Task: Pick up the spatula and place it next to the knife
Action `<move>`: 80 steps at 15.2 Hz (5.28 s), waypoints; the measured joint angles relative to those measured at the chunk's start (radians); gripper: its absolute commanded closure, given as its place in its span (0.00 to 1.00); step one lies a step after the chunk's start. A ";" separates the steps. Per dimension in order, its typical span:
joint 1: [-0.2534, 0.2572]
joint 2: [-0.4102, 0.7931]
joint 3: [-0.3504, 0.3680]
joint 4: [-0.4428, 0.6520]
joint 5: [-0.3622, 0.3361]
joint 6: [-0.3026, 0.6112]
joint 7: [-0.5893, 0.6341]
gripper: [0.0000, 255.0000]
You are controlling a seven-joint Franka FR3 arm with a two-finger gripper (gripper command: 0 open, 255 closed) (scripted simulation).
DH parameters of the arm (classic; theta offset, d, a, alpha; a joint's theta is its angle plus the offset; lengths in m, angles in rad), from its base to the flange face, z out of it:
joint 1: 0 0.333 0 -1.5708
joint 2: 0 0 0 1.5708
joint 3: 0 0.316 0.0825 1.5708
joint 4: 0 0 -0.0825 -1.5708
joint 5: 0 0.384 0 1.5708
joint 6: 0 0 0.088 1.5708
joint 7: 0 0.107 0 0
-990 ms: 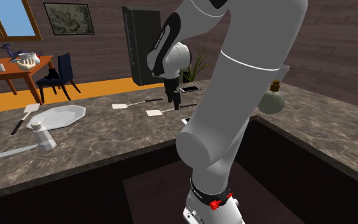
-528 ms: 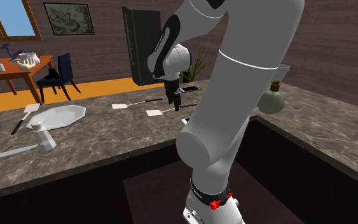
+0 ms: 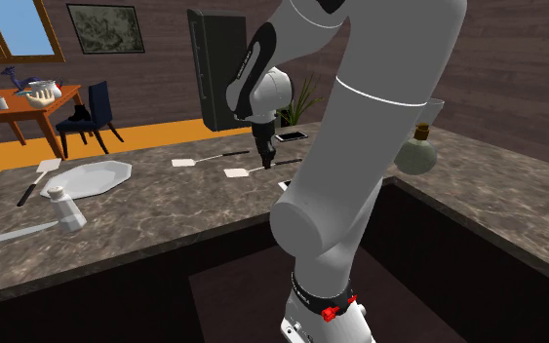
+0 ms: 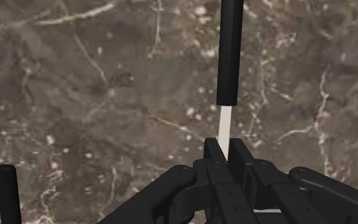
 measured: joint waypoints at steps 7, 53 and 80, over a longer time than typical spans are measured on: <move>-0.003 -0.032 0.009 0.017 -0.008 -0.047 0.006 1.00; 0.358 0.216 0.549 0.471 0.196 -0.323 0.745 1.00; 0.383 0.360 0.572 0.448 0.187 -0.159 0.806 0.00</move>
